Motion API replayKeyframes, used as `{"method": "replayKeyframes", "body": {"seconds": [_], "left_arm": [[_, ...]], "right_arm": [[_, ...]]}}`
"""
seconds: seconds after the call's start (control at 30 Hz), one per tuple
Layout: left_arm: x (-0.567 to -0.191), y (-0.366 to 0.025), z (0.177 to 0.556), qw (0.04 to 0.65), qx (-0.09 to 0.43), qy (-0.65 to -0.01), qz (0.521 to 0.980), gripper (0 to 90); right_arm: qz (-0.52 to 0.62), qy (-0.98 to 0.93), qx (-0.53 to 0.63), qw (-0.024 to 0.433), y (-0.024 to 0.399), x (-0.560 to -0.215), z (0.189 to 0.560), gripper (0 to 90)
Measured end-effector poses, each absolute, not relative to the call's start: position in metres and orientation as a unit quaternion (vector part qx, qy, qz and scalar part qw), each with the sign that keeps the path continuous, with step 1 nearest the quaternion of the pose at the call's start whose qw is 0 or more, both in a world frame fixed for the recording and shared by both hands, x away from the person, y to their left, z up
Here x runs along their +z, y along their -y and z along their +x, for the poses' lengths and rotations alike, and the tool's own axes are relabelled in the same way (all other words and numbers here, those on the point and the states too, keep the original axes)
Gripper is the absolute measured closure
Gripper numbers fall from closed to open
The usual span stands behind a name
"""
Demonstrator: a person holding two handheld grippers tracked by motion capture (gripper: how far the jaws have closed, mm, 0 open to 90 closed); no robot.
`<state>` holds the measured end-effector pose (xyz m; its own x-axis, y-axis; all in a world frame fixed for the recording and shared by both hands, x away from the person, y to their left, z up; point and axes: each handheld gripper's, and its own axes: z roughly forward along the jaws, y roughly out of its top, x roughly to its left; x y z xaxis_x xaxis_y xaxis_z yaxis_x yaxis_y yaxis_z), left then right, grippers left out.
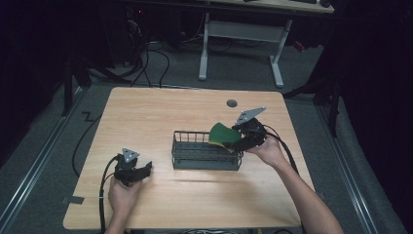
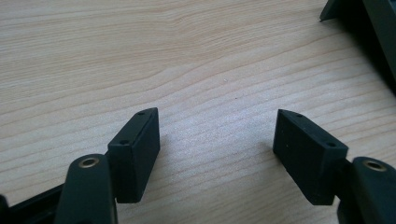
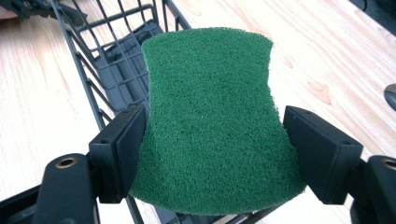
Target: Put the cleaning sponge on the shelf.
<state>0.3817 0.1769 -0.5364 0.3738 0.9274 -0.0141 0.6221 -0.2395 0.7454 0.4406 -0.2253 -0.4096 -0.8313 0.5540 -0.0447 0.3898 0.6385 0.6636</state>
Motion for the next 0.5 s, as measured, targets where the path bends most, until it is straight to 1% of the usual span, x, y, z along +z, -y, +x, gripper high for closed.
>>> {"method": "replayKeyframes", "body": {"seconds": [0.33,0.5], "left_arm": [[-0.5364,-0.1769,0.3817,0.342,0.223,-0.513,0.755,32.3],[-0.5364,-0.1769,0.3817,0.342,0.223,-0.513,0.755,32.3]], "right_arm": [[0.259,-0.903,0.323,0.118,0.2246,-0.4149,0.4433,23.3],[0.251,-0.910,0.306,0.128,0.2216,-0.4175,0.4423,23.0]]}}
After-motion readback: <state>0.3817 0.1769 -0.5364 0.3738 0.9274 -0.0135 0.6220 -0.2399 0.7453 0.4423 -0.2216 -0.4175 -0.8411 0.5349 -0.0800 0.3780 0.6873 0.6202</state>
